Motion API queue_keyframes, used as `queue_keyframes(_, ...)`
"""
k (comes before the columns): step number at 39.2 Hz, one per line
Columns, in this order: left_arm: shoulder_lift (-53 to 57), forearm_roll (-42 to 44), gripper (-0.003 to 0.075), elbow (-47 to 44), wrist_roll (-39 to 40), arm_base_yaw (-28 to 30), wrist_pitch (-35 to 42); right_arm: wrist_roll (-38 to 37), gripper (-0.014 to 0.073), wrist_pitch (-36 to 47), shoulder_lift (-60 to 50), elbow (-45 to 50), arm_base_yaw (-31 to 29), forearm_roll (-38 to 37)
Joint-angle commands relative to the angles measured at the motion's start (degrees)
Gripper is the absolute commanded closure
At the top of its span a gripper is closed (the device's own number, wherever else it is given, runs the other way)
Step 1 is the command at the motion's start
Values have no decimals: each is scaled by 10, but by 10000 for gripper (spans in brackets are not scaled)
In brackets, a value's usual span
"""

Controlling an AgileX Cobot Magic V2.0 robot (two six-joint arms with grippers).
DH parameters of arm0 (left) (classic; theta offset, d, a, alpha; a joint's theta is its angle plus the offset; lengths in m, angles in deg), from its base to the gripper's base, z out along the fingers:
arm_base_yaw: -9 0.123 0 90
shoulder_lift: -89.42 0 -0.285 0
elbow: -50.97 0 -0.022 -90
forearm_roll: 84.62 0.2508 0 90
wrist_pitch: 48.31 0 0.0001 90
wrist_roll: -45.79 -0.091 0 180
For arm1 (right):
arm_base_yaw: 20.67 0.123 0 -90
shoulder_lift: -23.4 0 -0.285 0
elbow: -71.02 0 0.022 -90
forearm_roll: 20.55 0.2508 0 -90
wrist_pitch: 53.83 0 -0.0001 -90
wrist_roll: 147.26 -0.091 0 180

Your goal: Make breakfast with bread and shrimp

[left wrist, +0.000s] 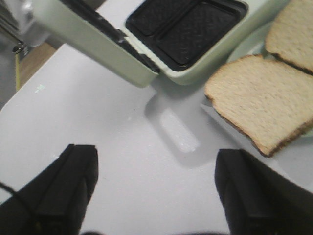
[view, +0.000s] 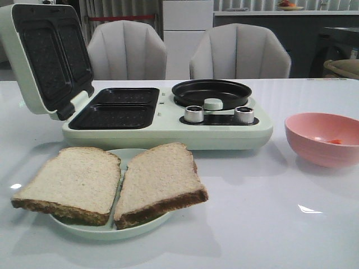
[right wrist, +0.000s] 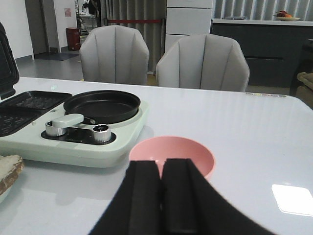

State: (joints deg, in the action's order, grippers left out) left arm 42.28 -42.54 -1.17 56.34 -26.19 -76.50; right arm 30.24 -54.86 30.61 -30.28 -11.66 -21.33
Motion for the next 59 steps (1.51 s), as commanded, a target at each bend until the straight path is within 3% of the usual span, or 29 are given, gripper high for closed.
queue_keyframes(1, -51, 33, 173, 19, 10, -52, 16, 5, 459, 44, -12, -9, -3, 0)
queue_keyframes(9, -164, 110, 173, 25, 62, -113, 16, 5, 459, 44, -12, -9, -3, 0)
queue_keyframes(21, -311, 213, 173, 49, 149, -150, -28, 5, 459, 44, -12, -9, -3, 0)
queue_keyframes(30, -365, 255, 173, 50, 151, -170, -43, 5, 459, 44, -12, -9, -3, 0)
queue_keyframes(59, -449, 404, 176, 59, 163, -153, -63, 5, 459, 44, -12, -9, -3, 0)
